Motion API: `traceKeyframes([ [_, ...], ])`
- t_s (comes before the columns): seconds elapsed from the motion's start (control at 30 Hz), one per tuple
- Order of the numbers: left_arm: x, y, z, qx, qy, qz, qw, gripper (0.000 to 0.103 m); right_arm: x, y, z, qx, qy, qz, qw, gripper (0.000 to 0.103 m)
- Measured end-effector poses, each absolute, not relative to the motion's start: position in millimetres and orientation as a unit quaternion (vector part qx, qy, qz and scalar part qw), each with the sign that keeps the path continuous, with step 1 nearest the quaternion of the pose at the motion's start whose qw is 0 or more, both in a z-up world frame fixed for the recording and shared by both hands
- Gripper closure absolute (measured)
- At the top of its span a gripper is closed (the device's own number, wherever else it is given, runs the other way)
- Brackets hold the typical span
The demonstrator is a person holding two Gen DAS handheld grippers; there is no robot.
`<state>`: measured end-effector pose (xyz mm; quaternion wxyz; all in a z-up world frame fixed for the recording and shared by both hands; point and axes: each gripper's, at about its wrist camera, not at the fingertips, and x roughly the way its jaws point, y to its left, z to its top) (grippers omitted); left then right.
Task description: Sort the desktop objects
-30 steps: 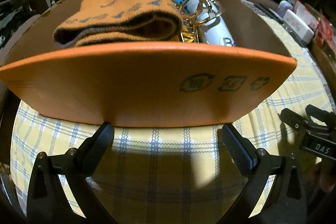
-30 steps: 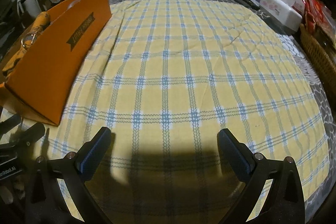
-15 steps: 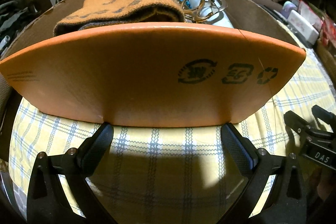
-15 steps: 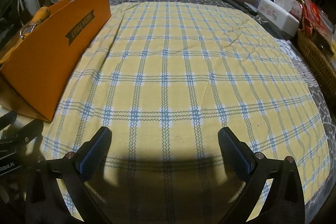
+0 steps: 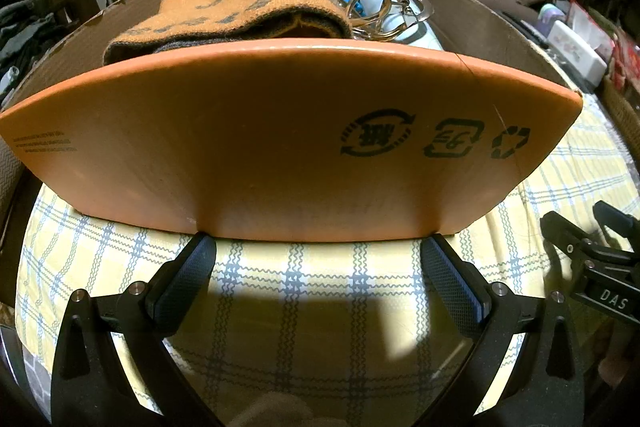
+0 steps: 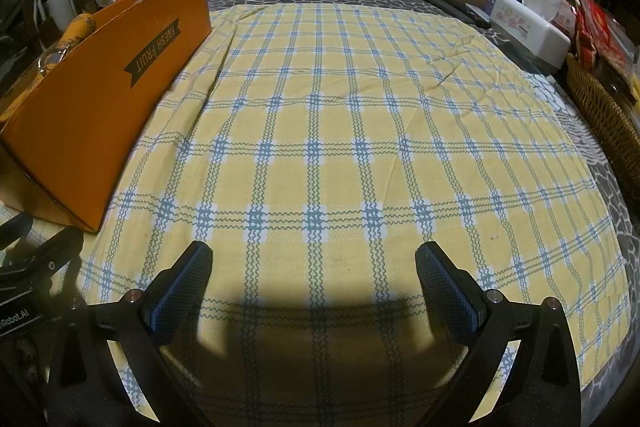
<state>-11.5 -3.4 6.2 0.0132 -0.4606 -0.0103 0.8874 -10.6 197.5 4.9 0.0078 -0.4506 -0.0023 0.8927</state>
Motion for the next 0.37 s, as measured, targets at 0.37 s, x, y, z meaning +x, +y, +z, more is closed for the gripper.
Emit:
traceKeyframes([
  [0.37, -11.4, -6.0, 7.0, -0.461, -0.01, 0.887, 0.014, 0.0, -10.6, 197.4, 4.9, -0.451, -0.002, 0.893, 0.008, 0.0],
])
